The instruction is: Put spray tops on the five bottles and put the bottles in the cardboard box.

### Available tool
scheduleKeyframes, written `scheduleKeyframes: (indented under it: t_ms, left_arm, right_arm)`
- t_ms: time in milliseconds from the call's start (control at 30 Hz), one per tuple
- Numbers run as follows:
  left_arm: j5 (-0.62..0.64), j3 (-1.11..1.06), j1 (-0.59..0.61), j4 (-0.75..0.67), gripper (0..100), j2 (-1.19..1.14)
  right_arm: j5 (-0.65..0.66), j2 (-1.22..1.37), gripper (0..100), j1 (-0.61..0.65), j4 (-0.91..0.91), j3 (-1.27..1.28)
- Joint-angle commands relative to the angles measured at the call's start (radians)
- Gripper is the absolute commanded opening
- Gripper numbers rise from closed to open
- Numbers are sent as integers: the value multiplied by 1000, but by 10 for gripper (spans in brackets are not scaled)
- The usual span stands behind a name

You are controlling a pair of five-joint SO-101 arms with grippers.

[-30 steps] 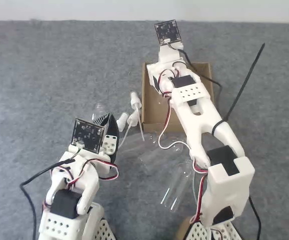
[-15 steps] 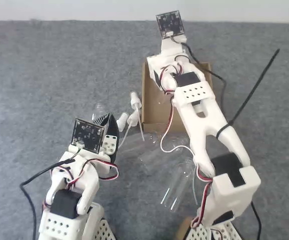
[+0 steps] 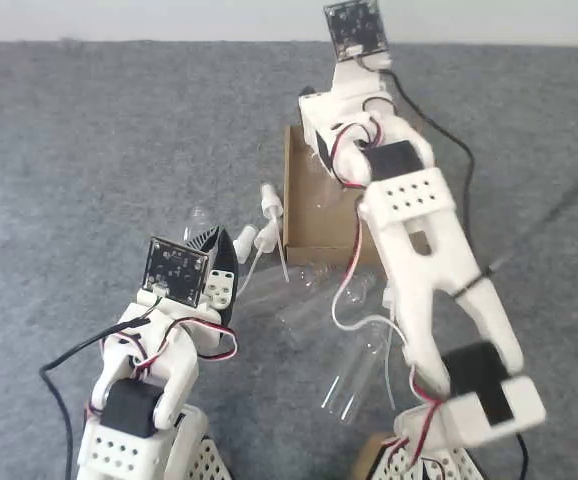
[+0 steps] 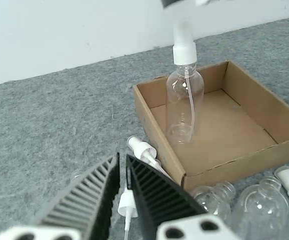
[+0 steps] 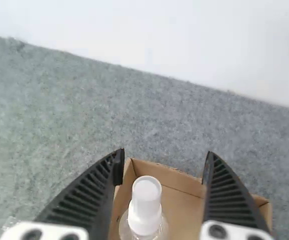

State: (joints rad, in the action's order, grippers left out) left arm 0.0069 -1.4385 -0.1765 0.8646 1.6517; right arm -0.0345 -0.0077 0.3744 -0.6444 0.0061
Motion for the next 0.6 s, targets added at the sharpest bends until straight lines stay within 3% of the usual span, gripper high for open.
scheduleKeyframes:
  t_ms: [0,433,567]
  left_arm:
    - [6,8,-6,-28,12,12]
    - [6,8,2,-28,12,14]
    - [6,8,2,-28,12,11]
  right_arm:
    - [0,-196,210,4,-107,-66]
    - [2,-530,209,-4,-751,-58]
    - [118,-535,209,35,-816,31]
